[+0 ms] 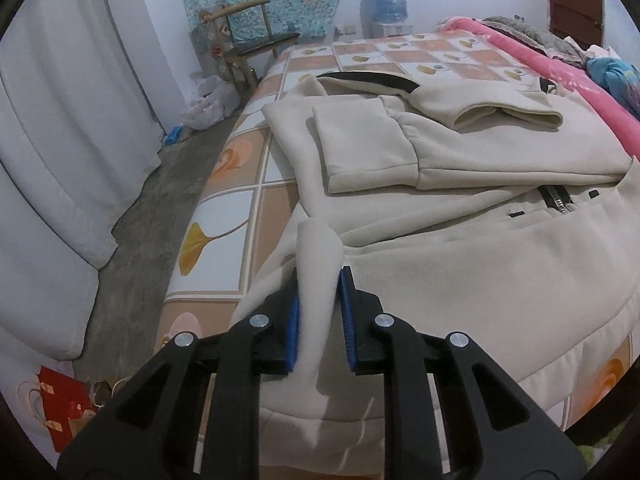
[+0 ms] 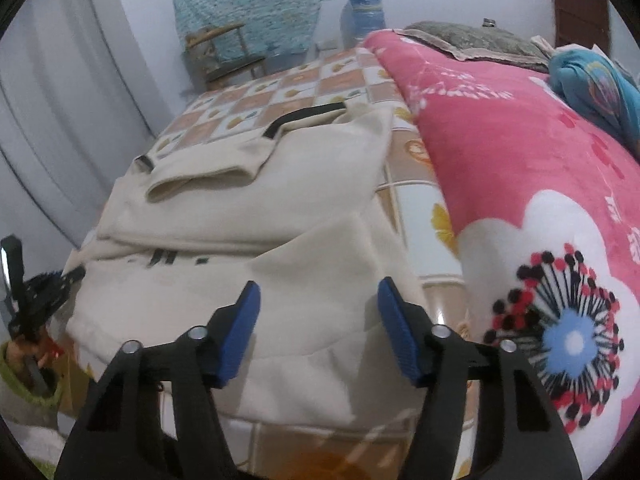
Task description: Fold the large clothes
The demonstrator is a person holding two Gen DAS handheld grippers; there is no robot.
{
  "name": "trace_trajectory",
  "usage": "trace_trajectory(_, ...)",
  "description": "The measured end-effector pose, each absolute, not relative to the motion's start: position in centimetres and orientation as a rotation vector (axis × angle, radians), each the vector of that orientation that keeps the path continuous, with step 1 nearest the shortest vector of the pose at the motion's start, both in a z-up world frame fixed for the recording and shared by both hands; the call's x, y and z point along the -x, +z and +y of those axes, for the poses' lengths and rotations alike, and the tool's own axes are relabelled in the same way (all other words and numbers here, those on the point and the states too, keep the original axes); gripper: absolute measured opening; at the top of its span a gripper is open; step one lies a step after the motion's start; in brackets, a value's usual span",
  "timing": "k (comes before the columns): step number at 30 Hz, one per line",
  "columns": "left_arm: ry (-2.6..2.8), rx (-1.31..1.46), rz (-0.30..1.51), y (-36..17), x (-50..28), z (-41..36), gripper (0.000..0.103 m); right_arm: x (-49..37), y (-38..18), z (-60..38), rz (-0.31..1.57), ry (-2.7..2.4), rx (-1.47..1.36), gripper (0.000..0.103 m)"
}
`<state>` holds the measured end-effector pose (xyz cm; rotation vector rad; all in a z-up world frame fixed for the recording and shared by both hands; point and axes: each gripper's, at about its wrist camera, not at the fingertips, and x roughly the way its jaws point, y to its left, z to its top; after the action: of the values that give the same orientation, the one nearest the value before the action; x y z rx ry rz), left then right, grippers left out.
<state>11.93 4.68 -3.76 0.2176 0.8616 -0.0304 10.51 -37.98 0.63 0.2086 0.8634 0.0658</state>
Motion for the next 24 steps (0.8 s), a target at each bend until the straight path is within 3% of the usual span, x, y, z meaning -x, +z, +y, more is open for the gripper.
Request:
trace_trajectory(16,-0.016,-0.221,0.873,-3.9,-12.0,4.3,0.018,-13.1,-1.2,-39.0,0.909,0.062,-0.183,0.036)
trace_trajectory(24,-0.020,-0.220,0.875,-4.0,-12.1,4.3,0.018,-14.4,-1.2,-39.1,0.923,0.081,-0.148,0.034)
